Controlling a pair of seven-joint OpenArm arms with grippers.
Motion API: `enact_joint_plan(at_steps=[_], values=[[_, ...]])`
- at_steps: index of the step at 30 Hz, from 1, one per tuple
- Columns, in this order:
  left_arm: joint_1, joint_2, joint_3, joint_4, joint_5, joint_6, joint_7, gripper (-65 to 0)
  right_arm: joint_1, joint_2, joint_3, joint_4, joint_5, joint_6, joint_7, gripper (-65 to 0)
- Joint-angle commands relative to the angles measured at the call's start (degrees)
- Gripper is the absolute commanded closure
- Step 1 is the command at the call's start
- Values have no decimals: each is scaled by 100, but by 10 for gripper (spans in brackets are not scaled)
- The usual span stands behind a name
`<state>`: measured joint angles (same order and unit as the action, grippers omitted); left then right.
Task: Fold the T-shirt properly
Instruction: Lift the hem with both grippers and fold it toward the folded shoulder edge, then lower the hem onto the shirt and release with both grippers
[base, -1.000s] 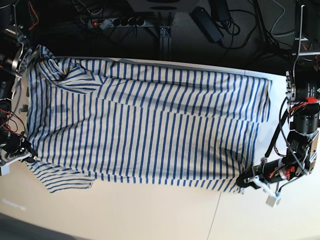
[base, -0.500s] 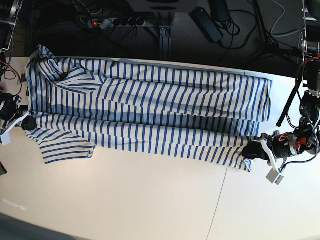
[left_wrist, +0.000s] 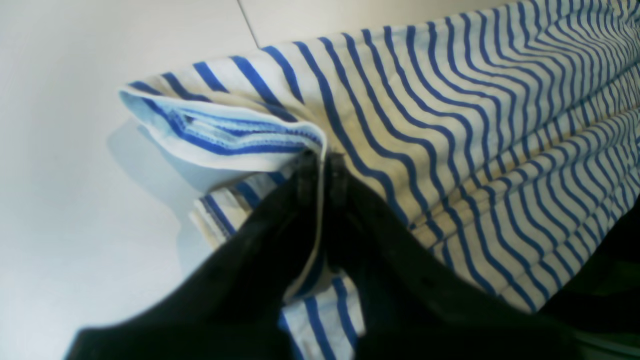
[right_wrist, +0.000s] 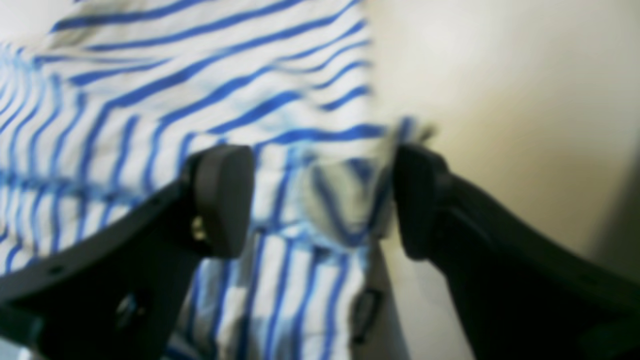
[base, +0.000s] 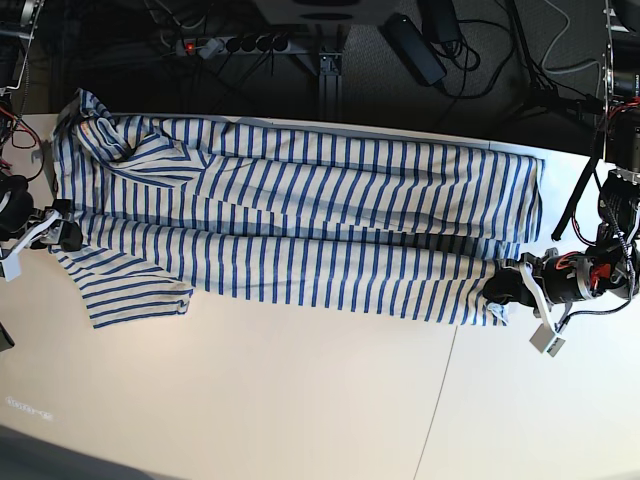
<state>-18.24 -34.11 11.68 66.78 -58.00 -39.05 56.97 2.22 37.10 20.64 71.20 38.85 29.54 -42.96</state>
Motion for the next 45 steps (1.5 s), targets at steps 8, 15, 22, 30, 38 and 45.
enact_joint_plan(at_steps=[8, 15, 22, 30, 38, 45], values=[[-142, -98, -44, 92, -122, -95, -94, 0, 505, 177, 568, -81, -72, 407, 337, -435], [-142, -98, -44, 94, -153, -95, -22, 0, 1945, -20, 280, -2015, -297, 389, 612, -434], [-142, -101, -44, 94, -308, -95, 74, 0, 2693, -496, 271, -3589, -673, 389, 656, -434], [-144, -98, -44, 94, -411, -95, 70, 0, 2680, -1060, -28, -3670, -667, 417, 396, -434], [-146, -101, -44, 94, -411, -95, 70, 0, 2677, -1200, -1274, -3604, -422, 415, -76, -363], [-146, -105, -44, 94, -387, -95, 74, 0, 2677, -1045, -1355, -3390, -564, 415, 216, 0]])
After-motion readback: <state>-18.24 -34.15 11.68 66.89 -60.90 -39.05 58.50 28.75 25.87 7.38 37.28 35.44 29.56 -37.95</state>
